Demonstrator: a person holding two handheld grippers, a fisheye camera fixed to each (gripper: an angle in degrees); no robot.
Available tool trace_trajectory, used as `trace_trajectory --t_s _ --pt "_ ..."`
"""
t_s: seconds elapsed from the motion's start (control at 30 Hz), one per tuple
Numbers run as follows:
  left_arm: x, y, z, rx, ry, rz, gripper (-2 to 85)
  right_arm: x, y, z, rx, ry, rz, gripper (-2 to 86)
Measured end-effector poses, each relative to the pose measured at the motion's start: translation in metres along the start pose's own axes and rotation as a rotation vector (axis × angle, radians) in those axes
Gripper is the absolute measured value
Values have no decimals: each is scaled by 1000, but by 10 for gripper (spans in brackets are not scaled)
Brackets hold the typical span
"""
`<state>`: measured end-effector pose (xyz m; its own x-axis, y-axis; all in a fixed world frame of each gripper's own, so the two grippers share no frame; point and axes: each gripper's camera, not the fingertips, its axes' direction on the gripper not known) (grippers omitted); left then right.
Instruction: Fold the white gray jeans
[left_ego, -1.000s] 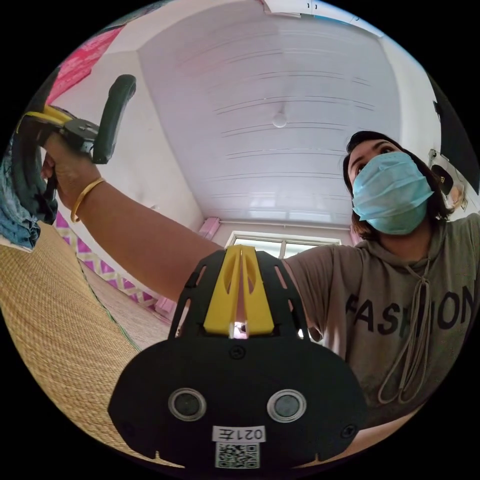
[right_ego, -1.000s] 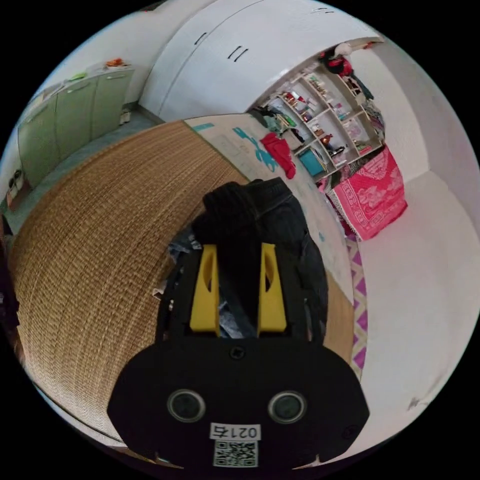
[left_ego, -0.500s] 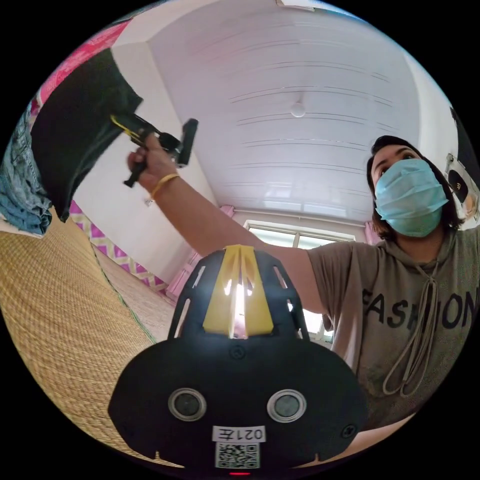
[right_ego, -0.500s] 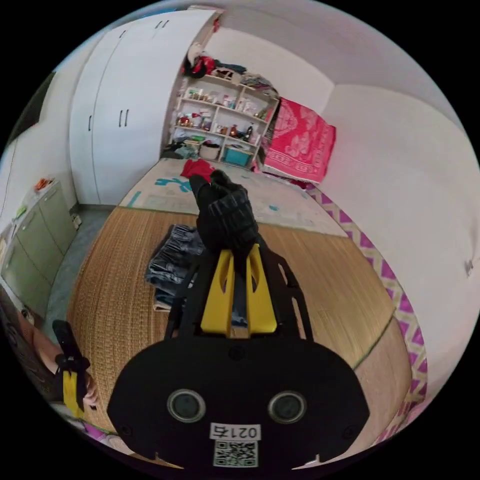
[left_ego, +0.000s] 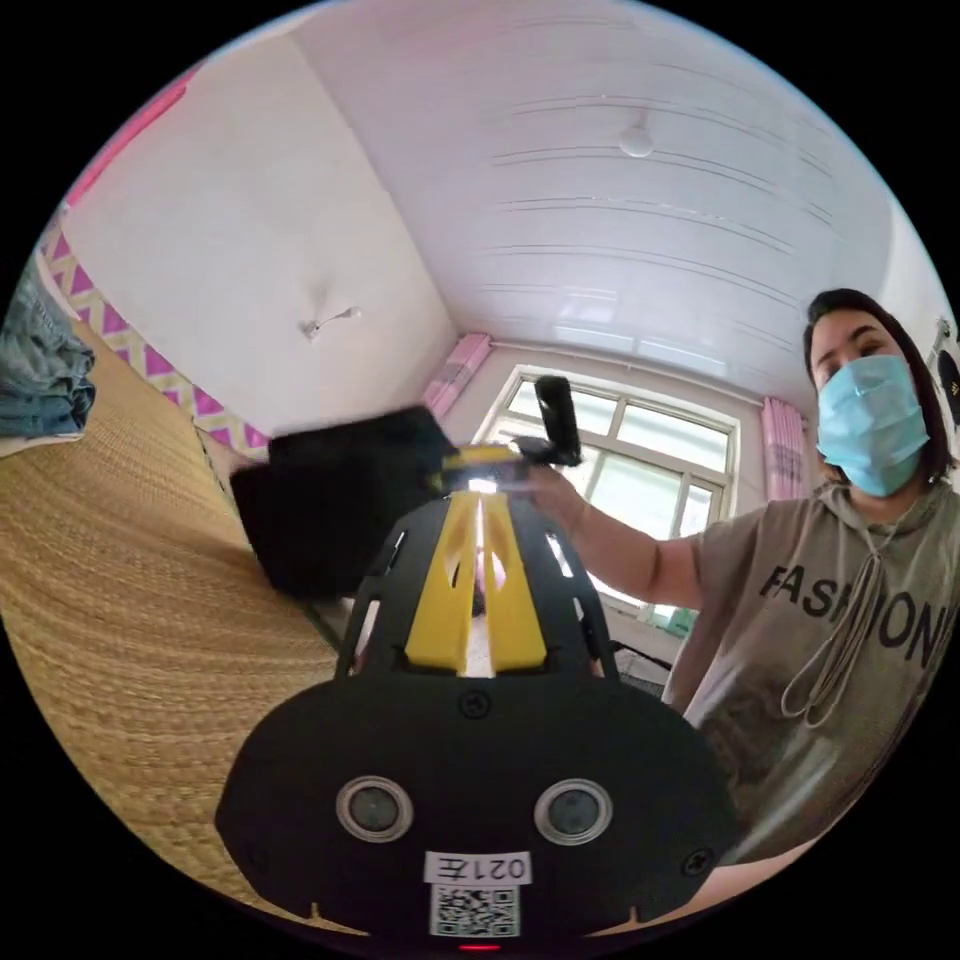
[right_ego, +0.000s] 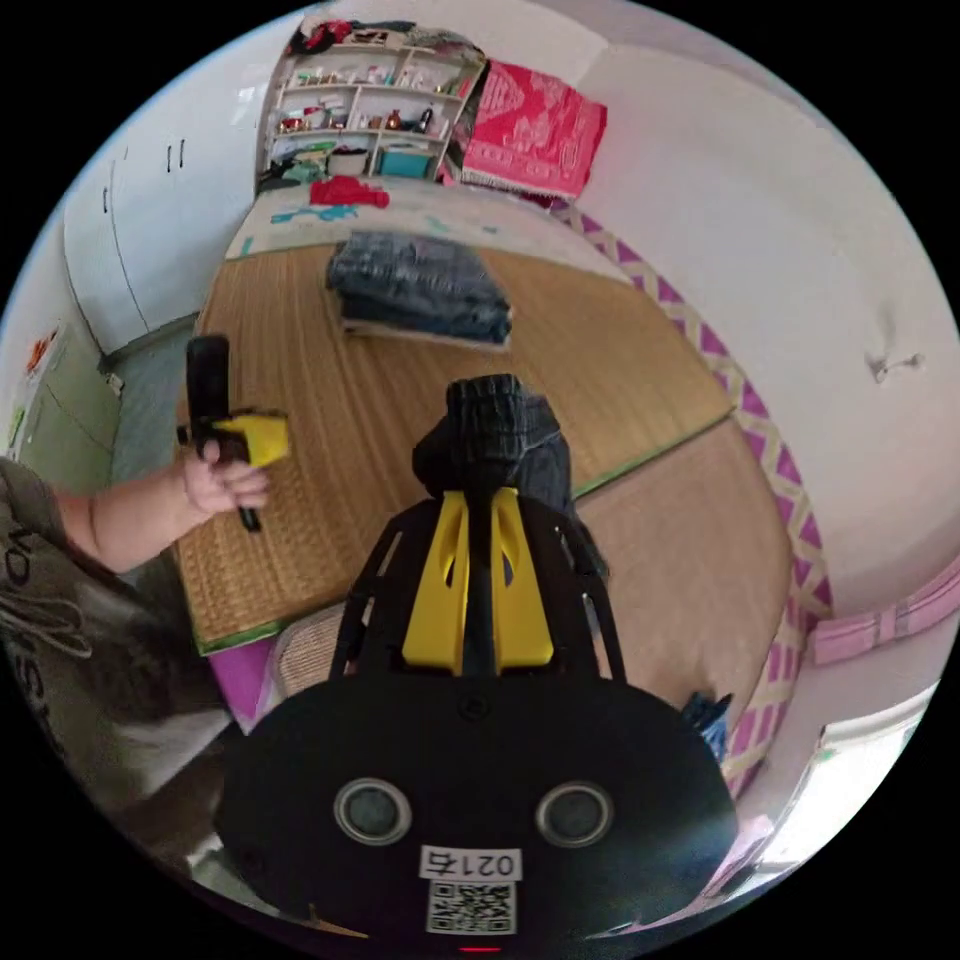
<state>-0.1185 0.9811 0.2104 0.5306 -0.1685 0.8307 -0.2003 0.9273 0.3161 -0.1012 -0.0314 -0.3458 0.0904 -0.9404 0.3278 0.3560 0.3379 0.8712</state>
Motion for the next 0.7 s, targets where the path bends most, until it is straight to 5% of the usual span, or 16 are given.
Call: trace_trajectory --t_s 0.1,0.33,0.7 --pt "4 -16 1 -53 -74 -98 -9 -35 63 59 34 -188 97 20" --pt "53 -24 -54 19 -218 -138 -9 -53 121 70 310 -231 337 33" --pt "52 -3 -74 -68 -327 -237 -9 -127 182 102 241 -161 158 122"
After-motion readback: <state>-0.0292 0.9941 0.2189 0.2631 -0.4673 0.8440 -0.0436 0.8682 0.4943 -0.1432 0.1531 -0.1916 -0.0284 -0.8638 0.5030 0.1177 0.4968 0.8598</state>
